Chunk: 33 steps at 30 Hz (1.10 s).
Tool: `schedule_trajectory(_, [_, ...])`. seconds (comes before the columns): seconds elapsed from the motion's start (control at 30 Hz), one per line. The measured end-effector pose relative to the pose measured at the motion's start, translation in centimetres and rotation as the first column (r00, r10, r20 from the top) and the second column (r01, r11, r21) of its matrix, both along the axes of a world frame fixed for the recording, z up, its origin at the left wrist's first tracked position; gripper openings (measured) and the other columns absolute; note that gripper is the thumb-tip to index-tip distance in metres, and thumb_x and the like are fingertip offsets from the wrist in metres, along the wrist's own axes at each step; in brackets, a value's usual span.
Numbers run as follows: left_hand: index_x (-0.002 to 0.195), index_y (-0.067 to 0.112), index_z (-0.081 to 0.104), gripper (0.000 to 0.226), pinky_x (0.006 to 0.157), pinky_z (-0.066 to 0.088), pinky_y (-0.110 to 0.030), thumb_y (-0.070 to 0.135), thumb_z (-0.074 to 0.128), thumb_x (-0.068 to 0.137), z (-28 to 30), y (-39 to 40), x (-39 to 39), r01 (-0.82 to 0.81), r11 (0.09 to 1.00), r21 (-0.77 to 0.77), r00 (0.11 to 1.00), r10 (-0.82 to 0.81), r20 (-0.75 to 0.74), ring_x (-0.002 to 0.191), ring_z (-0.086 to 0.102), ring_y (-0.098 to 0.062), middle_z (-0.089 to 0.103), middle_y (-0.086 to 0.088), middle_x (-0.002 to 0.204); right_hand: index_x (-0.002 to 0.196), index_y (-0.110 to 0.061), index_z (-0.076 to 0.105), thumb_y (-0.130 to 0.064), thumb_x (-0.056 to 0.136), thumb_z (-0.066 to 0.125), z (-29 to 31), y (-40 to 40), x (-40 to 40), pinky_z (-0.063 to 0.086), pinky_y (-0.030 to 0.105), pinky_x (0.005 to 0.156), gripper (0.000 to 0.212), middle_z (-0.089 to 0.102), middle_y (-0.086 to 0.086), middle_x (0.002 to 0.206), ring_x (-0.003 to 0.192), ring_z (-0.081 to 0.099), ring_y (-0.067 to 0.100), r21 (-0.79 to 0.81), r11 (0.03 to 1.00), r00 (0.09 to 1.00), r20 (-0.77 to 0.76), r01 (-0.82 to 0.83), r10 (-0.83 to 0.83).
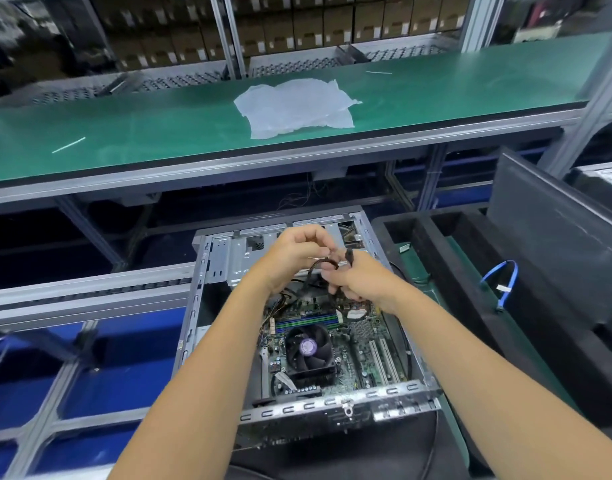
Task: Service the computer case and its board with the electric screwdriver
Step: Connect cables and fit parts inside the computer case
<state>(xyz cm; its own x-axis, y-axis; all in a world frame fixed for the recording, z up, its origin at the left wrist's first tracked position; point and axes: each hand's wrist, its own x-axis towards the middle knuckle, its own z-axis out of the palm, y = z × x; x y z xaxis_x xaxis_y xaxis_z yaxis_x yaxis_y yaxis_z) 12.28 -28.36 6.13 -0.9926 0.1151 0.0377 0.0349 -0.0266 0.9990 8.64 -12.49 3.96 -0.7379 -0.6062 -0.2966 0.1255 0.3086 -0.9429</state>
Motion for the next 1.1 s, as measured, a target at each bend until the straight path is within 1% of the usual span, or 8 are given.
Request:
schedule_trajectory(0.2, [0.071, 0.017, 0.057, 0.018, 0.057, 0.04, -0.027, 0.013, 0.058, 0.089, -0.2, -1.8, 0.6, -0.297, 0.9, -0.32, 0.952, 0.307, -0.02, 0.055, 0.047, -0.01, 0.053, 0.003, 0.064, 0.092, -0.014, 0.051, -0.019, 0.105, 0.047, 2.0, 0.2, -0.6, 0.028, 0.018, 0.04, 0.014, 0.076, 0.007, 0.097, 0.038, 0.04, 0.011, -0.126, 0.991, 0.988, -0.152, -0.046, 0.027])
schedule_trajectory(0.33, [0.056, 0.015, 0.053, 0.073, 0.042, 0.031, -0.02, 0.076, 0.025, 0.086, 0.5, -2.7, 1.5, 0.19, 0.888, -0.418, 0.866, 0.049, 0.498, 0.037, 0.045, -0.018, 0.05, -0.002, 0.044, 0.096, -0.008, 0.049, -0.014, 0.105, 0.045, 3.3, 0.4, -1.6, 0.022, 0.017, 0.036, 0.012, 0.074, -0.001, 0.082, 0.034, 0.029, 0.007, -0.323, 0.944, 0.99, -0.136, -0.062, 0.019])
schedule_trajectory(0.4, [0.077, 0.007, 0.068, 0.103, 0.041, 0.041, -0.019, 0.087, 0.005, 0.068, 0.7, -2.6, 1.6, 0.494, 0.84, -0.224, 0.688, -0.22, 0.691, 0.051, 0.063, -0.021, 0.07, -0.014, 0.07, 0.09, -0.012, 0.051, -0.012, 0.105, 0.044, 3.7, 0.3, -1.9, 0.021, 0.016, 0.035, 0.016, 0.07, 0.0, 0.079, 0.035, 0.027, 0.007, -0.433, 0.901, 0.998, -0.069, -0.034, 0.005])
schedule_trajectory(0.47, [0.105, 0.001, 0.064, 0.118, 0.048, 0.05, -0.021, 0.089, -0.002, 0.062, 0.2, -2.1, 1.3, 0.536, 0.841, -0.077, 0.607, -0.321, 0.727, 0.07, 0.07, -0.025, 0.071, -0.02, 0.096, 0.086, -0.013, 0.051, -0.011, 0.104, 0.044, 3.9, 0.3, -2.0, 0.021, 0.015, 0.035, 0.019, 0.067, 0.003, 0.077, 0.035, 0.028, 0.007, -0.512, 0.859, 1.0, 0.001, -0.018, 0.021])
schedule_trajectory(0.7, [0.103, 0.003, 0.061, 0.03, 0.055, 0.055, -0.023, 0.029, 0.051, 0.092, -1.4, -0.5, 0.5, -0.034, 0.969, 0.243, 0.807, -0.117, 0.579, 0.076, 0.071, -0.024, 0.072, -0.016, 0.091, 0.066, -0.008, 0.047, -0.009, 0.082, 0.055, 3.6, 2.3, -2.2, 0.035, 0.011, 0.039, 0.018, 0.058, 0.012, 0.052, 0.031, 0.028, 0.006, -0.504, 0.761, 0.839, 0.119, -0.409, 0.53])
schedule_trajectory(0.8, [0.113, 0.006, 0.061, 0.03, 0.083, 0.048, -0.032, 0.027, 0.054, 0.092, -1.4, 0.5, 0.1, 0.025, 0.977, 0.21, 0.81, -0.143, 0.569, 0.082, 0.066, -0.021, 0.066, -0.015, 0.104, 0.056, -0.014, 0.052, -0.009, 0.08, 0.053, 3.6, 2.8, -2.3, 0.026, 0.012, 0.036, 0.024, 0.057, 0.008, 0.048, 0.032, 0.027, 0.006, -0.398, 0.708, 0.74, 0.1, -0.583, 0.665])
schedule_trajectory(0.93, [0.082, 0.012, 0.065, 0.026, 0.054, 0.042, -0.016, 0.029, 0.052, 0.097, -0.6, 1.7, -0.7, -0.193, 0.969, -0.154, 0.868, 0.242, 0.434, 0.059, 0.051, -0.008, 0.066, 0.005, 0.065, 0.053, -0.015, 0.053, -0.011, 0.082, 0.05, 3.1, 2.8, -2.2, 0.01, 0.015, 0.033, 0.03, 0.054, 0.007, 0.046, 0.032, 0.033, 0.006, -0.237, 0.721, 0.702, 0.174, -0.651, 0.691])
schedule_trajectory(1.1, [0.084, 0.007, 0.054, 0.026, 0.052, 0.047, -0.023, 0.025, 0.046, 0.1, 0.9, -0.3, -1.6, -0.532, 0.825, 0.191, 0.83, 0.464, 0.31, 0.053, 0.058, -0.013, 0.056, 0.003, 0.05, 0.054, -0.009, 0.051, -0.013, 0.086, 0.051, 1.9, 2.7, -1.5, 0.01, 0.024, 0.04, 0.032, 0.054, 0.008, 0.045, 0.028, 0.027, 0.005, -0.064, 0.673, 0.604, 0.385, -0.737, 0.698])
